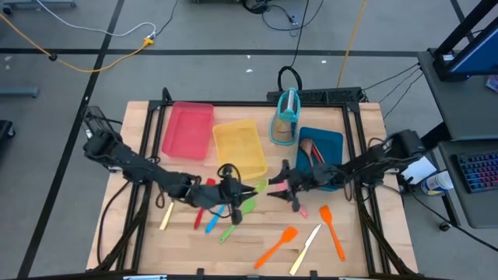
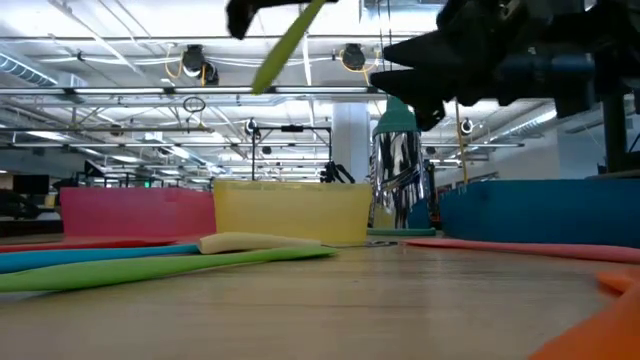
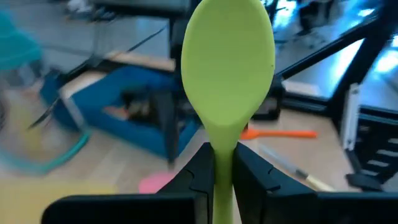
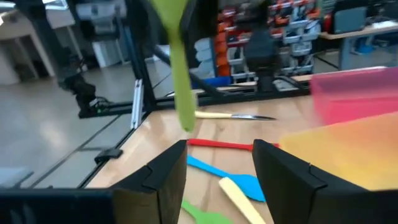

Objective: Pick & Place Kitchen Items
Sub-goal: Put the green serving spoon into the blue bin

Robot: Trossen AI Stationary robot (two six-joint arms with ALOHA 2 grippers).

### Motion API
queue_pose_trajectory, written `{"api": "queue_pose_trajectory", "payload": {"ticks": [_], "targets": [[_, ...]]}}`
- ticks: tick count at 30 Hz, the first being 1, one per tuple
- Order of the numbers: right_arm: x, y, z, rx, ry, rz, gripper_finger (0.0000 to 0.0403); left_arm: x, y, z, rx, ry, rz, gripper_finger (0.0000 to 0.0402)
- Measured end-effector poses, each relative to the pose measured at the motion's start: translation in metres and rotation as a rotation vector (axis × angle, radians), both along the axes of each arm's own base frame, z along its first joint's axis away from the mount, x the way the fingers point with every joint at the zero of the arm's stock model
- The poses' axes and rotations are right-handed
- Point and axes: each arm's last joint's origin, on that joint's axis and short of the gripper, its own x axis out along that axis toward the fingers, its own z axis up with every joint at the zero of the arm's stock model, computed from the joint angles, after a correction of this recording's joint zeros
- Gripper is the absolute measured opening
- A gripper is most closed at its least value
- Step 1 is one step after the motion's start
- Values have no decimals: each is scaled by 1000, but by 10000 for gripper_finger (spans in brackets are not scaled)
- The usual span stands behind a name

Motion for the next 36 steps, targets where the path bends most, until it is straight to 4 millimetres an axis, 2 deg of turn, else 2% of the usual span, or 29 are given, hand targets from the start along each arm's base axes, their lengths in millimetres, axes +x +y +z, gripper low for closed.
{"api": "queue_pose_trajectory", "payload": {"ticks": [4,9,15,23,29,36], "targets": [[24,15,6,-17,-33,25,169,12,7,-9,39,-9,-3,33],[43,23,10,-20,-55,-105,166,22,5,-24,78,-19,-3,41],[43,30,3,-36,-33,-132,148,24,1,-29,122,-22,26,35],[42,32,3,-44,-36,-193,37,24,1,-28,164,-16,64,50],[41,32,4,-49,-35,-216,34,23,1,-29,179,-9,64,53],[25,32,18,-77,32,-229,37,24,2,-29,238,11,46,56]]}}
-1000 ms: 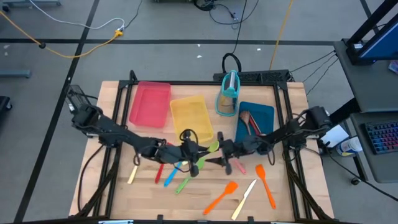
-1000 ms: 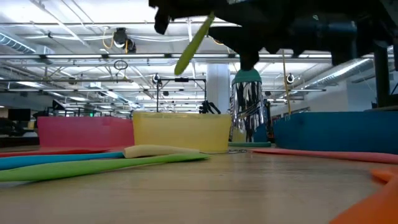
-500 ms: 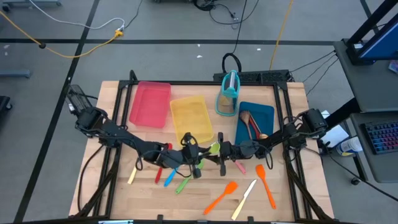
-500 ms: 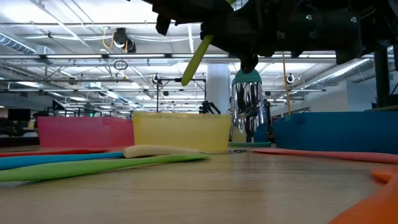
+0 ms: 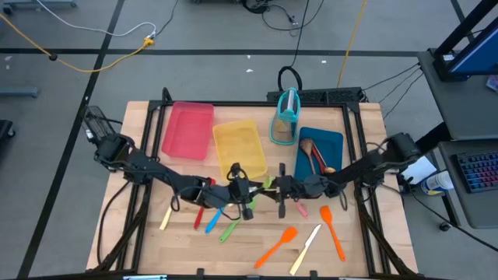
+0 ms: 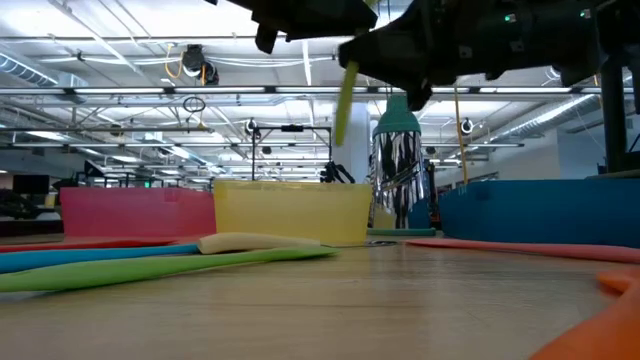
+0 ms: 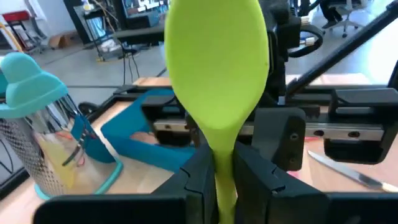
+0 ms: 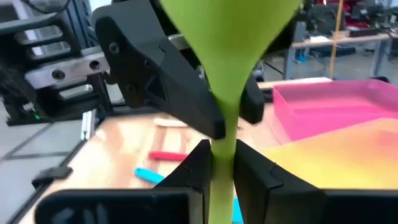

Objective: Pick & Place Kitchen Items
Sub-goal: Put the green serving spoon into the blue bin

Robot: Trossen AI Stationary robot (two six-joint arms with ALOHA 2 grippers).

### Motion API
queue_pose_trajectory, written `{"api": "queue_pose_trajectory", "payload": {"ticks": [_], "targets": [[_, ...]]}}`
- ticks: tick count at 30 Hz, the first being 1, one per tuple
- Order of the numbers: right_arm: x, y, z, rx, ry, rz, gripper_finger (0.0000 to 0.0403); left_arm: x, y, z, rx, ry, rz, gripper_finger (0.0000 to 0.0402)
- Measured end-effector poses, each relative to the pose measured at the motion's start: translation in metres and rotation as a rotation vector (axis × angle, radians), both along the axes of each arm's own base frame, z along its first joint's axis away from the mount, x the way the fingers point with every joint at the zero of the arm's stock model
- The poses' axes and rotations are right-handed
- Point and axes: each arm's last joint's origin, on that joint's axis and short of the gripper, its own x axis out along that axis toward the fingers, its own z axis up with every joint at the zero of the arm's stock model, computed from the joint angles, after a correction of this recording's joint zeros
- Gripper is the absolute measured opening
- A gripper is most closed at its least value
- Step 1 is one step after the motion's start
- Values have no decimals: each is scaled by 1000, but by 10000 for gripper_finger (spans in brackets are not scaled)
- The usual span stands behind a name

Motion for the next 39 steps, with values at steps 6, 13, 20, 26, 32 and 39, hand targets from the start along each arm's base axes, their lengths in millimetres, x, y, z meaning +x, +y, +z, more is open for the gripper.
{"api": "queue_pose_trajectory", "payload": {"ticks": [6,13,20,26,32,39], "targets": [[-23,-7,26,16,78,-61,38,0,6,-4,30,41,18,89],[-60,-21,47,65,221,-233,38,0,18,-13,58,140,46,155],[-107,-44,53,278,355,-454,40,-2,26,-23,51,236,78,179],[-145,-62,40,460,522,-682,43,-2,31,-24,54,252,93,169],[-169,-78,26,521,656,-962,44,0,39,-24,51,251,114,166],[-168,-91,18,527,787,-1040,45,2,45,-24,48,251,133,165]]}}
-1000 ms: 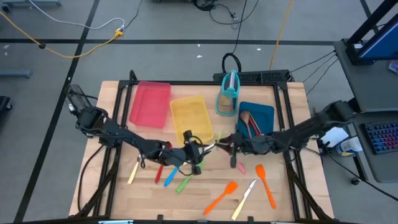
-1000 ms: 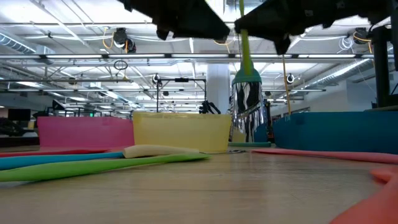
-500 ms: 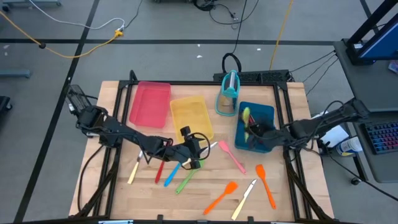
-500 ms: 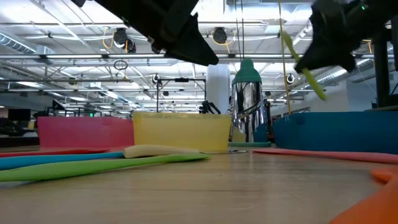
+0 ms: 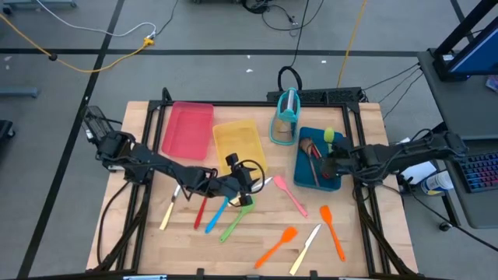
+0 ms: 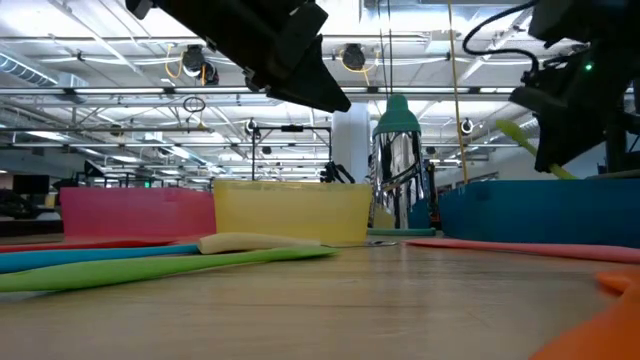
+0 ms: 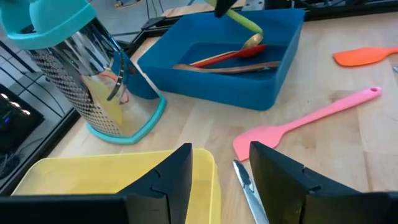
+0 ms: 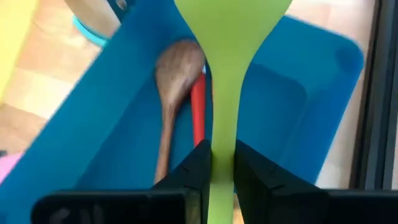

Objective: Pick & Place Kitchen Items
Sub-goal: Put the green serving spoon into the blue bin

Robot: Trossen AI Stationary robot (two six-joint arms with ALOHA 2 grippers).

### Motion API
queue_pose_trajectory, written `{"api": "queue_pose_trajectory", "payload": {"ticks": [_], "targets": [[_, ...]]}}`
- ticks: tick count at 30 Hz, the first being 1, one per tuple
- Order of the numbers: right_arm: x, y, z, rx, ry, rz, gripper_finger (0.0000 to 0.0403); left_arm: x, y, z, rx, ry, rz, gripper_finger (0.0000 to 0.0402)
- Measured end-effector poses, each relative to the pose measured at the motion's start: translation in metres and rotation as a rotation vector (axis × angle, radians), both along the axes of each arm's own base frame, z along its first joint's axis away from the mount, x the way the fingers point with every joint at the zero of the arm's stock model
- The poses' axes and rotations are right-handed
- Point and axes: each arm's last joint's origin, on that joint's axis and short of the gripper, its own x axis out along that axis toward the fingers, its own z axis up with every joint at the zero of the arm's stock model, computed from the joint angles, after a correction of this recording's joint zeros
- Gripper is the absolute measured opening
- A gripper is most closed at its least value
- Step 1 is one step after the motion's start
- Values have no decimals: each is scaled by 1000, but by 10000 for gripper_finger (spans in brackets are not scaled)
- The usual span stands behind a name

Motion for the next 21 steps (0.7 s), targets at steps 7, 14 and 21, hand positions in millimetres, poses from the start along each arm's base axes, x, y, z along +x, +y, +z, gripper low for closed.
{"api": "queue_pose_trajectory", "payload": {"ticks": [7,14,21], "targets": [[3,-9,-42,130,96,34,45,1,6,0,-1,0,17,166],[-3,-17,-59,156,160,57,49,3,12,0,-1,-1,34,165],[2,-20,-61,114,151,161,93,4,18,0,-1,0,50,166]]}}
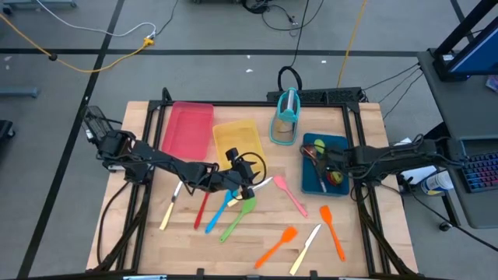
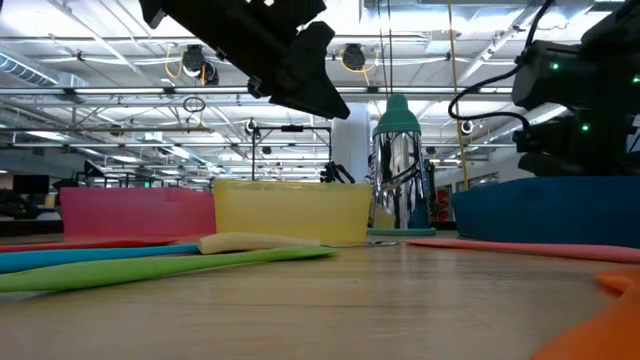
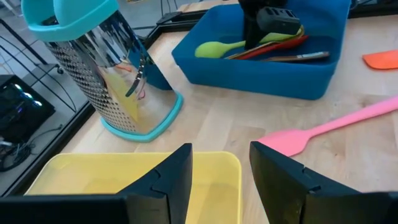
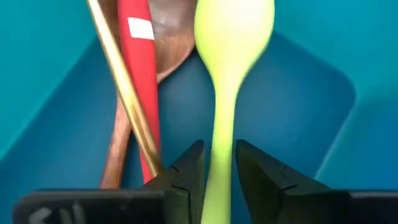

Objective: Pick & Place Kitchen Items
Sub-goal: Put the green serving spoon into the blue bin, then put the left yellow knife into the red bin

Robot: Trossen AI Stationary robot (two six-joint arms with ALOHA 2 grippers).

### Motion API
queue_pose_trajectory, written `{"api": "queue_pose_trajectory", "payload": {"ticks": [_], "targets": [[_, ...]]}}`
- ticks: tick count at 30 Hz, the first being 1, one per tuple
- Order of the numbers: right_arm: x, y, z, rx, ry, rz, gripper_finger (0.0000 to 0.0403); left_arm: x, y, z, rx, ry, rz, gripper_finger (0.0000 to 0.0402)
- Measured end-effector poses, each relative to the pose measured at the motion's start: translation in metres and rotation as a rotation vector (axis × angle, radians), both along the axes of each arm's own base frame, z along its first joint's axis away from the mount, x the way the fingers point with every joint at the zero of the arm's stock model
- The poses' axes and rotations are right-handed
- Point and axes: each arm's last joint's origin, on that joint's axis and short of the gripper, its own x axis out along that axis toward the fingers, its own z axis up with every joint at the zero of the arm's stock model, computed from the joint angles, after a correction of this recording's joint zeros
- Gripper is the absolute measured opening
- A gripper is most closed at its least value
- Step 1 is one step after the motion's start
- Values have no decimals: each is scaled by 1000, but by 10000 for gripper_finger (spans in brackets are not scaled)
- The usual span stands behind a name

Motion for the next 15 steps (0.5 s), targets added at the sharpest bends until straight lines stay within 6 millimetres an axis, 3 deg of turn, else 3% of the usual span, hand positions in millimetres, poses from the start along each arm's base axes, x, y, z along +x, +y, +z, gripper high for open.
{"api": "queue_pose_trajectory", "payload": {"ticks": [7,15], "targets": [[7,-3,9,-49,-99,97,126,-4,-1,-5,7,81,-27,165],[13,-4,34,-135,-363,171,121,-31,-9,-1,-65,239,-7,161]]}}
